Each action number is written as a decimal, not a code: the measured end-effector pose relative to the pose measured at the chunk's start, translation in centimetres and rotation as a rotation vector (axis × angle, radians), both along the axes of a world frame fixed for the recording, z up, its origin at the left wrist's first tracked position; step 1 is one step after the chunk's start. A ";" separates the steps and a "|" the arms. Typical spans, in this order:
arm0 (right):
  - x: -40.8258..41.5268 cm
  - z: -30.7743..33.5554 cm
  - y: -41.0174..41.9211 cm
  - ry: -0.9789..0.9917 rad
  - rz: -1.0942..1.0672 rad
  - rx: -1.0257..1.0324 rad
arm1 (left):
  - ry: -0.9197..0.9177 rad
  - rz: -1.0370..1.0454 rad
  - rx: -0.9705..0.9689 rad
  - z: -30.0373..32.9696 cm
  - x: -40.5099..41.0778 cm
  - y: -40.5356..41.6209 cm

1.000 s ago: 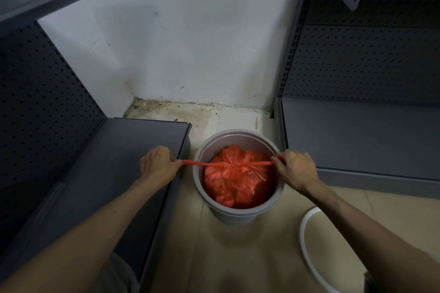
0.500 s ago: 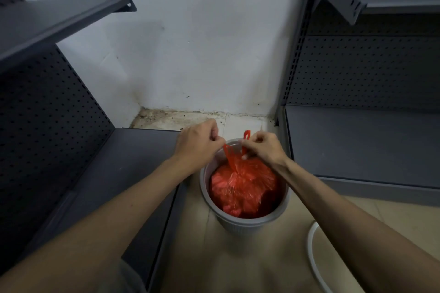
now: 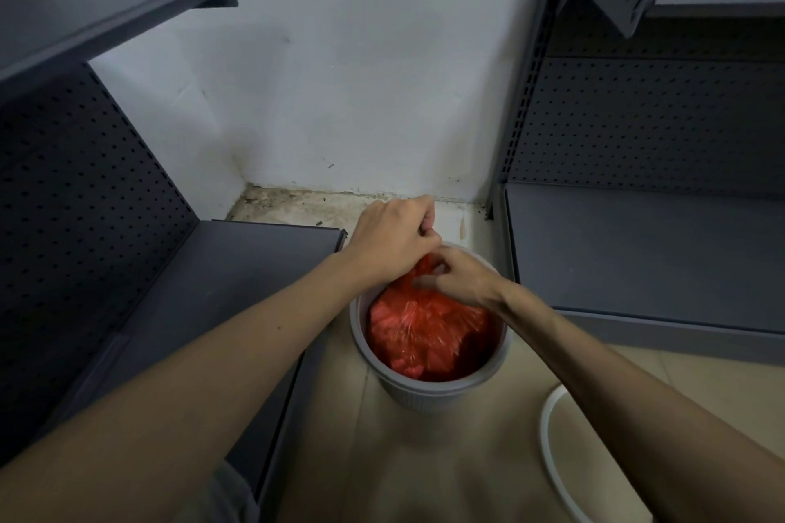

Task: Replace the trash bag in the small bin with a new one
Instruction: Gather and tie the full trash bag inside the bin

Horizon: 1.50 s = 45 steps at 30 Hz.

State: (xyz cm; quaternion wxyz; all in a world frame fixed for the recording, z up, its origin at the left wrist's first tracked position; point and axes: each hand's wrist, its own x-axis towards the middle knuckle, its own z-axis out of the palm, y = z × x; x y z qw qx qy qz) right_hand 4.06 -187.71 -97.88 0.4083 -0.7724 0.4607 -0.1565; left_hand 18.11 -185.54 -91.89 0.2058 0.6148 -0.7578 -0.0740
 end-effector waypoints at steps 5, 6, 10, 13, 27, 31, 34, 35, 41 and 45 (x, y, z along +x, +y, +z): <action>-0.9 -0.8 -0.2 -0.130 -0.006 0.036 | 0.119 0.031 0.043 -1.1 -0.2 -0.2; -1.1 -0.9 -0.2 -0.144 -0.023 0.057 | 0.175 0.048 0.072 -1.7 0.1 -0.1; -1.9 -1.2 -0.2 -0.150 -0.052 0.119 | 0.330 0.095 0.301 -4.4 1.4 0.5; -2.2 -1.1 0.0 -0.146 -0.062 0.132 | 0.410 0.040 0.457 -7.0 1.9 1.0; -3.3 -3.1 0.9 0.076 -0.005 -0.040 | 0.335 0.031 0.455 -10.3 1.6 0.4; -2.4 -3.0 1.4 0.286 0.002 -0.276 | 0.329 0.049 0.492 -9.7 1.6 0.5; -2.0 -3.3 1.8 0.326 -0.018 -0.408 | 0.320 0.053 0.479 -9.3 1.5 0.5; -1.8 -3.4 2.0 0.339 -0.020 -0.437 | 0.320 0.055 0.469 -9.3 1.5 0.6; -1.5 -3.8 2.6 0.320 -0.069 -0.527 | 0.345 0.069 0.495 -9.1 1.4 0.7; -1.5 -4.3 2.6 0.238 -0.135 -0.493 | 0.266 0.120 0.414 -9.7 0.7 0.7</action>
